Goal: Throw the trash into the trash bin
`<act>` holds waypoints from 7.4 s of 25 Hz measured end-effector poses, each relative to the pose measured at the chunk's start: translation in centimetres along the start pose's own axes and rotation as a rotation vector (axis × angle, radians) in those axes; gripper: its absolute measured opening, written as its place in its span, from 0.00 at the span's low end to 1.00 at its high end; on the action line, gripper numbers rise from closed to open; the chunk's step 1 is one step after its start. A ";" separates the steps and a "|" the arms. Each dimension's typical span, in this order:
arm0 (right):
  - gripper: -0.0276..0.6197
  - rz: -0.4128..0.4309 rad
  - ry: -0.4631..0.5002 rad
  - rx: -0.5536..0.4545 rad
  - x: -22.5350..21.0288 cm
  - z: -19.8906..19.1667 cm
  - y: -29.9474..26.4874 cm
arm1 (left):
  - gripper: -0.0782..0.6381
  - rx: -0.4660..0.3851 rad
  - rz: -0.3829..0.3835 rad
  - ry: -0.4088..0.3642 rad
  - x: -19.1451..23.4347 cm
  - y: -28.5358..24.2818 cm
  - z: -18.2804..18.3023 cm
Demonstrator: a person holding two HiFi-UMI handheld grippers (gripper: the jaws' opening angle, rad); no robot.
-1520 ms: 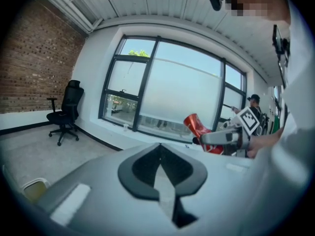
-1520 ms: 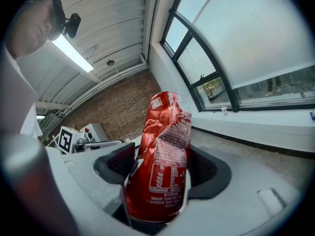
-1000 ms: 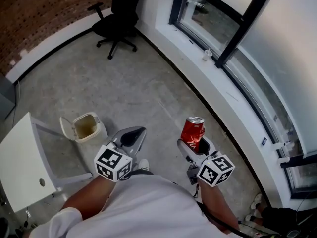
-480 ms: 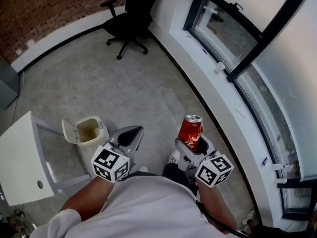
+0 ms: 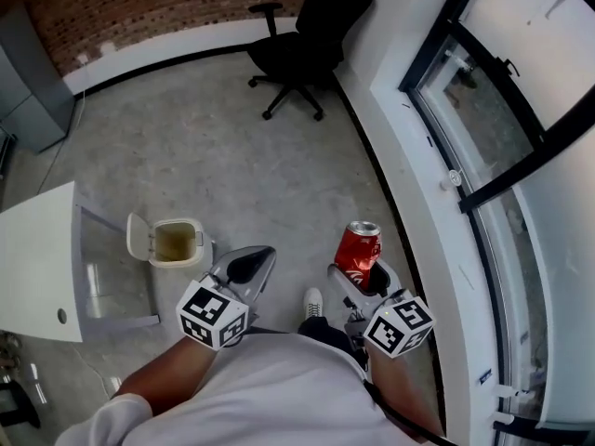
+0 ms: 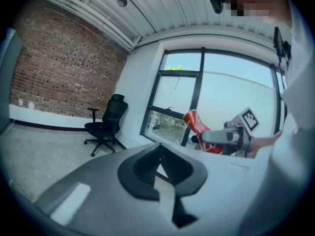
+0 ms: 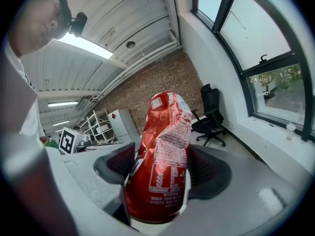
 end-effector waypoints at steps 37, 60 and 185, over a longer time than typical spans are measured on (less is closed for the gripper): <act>0.54 0.791 0.253 0.479 -2.1 3.1 -24.1 | 0.12 -0.119 0.895 0.360 6.7 0.5 -3.1; 0.54 1.056 0.534 0.761 16.1 -3.1 -40.3 | 0.12 -0.288 1.294 0.524 15.9 16.3 -7.6; 0.05 1.618 0.434 1.026 26.9 -2.6 -37.5 | 0.12 -0.438 1.671 0.523 9.4 16.8 -2.7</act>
Point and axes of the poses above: the fingertips, and each gripper's own axes: y backward along the fingers, x to its left, z out of its top, the point moved 7 cm from there along y, backward along the fingers, and after that the axes turned 4 degrees about -y, right-handed, at the moved point
